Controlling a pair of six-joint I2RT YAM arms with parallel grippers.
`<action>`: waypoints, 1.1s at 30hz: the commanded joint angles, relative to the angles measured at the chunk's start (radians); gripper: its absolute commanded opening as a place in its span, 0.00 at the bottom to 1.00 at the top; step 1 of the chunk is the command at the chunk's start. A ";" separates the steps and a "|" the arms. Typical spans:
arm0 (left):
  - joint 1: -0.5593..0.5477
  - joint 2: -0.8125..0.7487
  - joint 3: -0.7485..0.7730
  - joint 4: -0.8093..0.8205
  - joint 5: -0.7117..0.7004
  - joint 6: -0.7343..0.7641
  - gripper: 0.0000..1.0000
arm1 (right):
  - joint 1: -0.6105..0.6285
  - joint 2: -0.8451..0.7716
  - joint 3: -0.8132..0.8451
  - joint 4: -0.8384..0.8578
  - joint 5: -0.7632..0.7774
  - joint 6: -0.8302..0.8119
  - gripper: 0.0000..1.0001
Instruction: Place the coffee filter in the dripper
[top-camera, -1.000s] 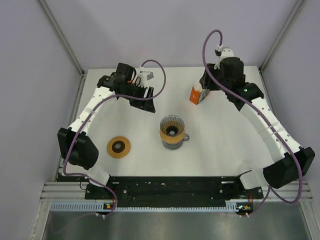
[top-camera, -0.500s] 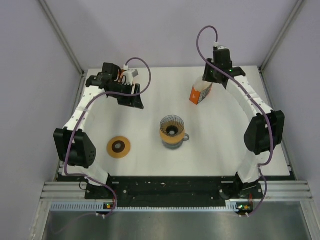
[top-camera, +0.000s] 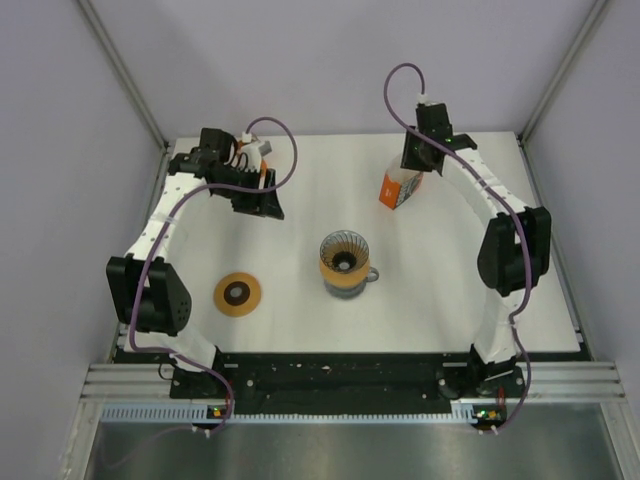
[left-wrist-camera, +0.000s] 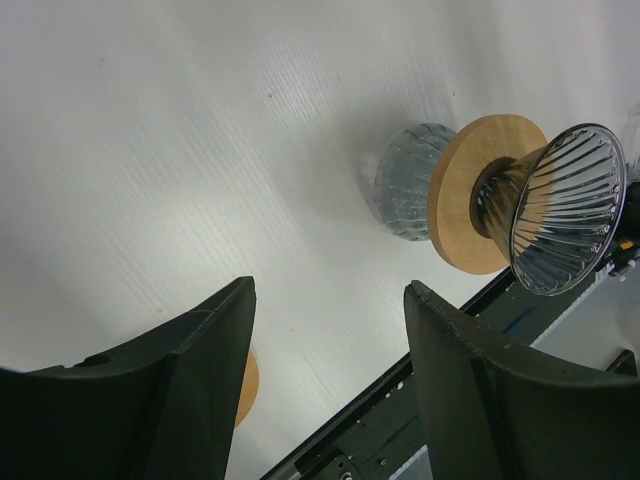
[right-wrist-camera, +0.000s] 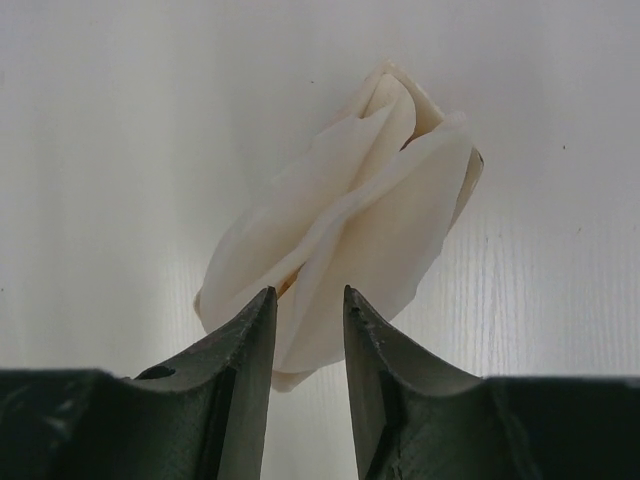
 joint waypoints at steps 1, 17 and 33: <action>0.013 -0.044 -0.012 0.035 0.037 0.020 0.66 | 0.012 0.028 0.077 0.012 0.016 0.000 0.33; 0.048 -0.030 -0.017 0.033 0.083 0.014 0.66 | 0.014 0.109 0.123 -0.042 0.045 -0.019 0.24; 0.054 -0.029 -0.011 0.030 0.093 0.010 0.66 | 0.034 -0.003 0.147 -0.054 0.074 -0.043 0.00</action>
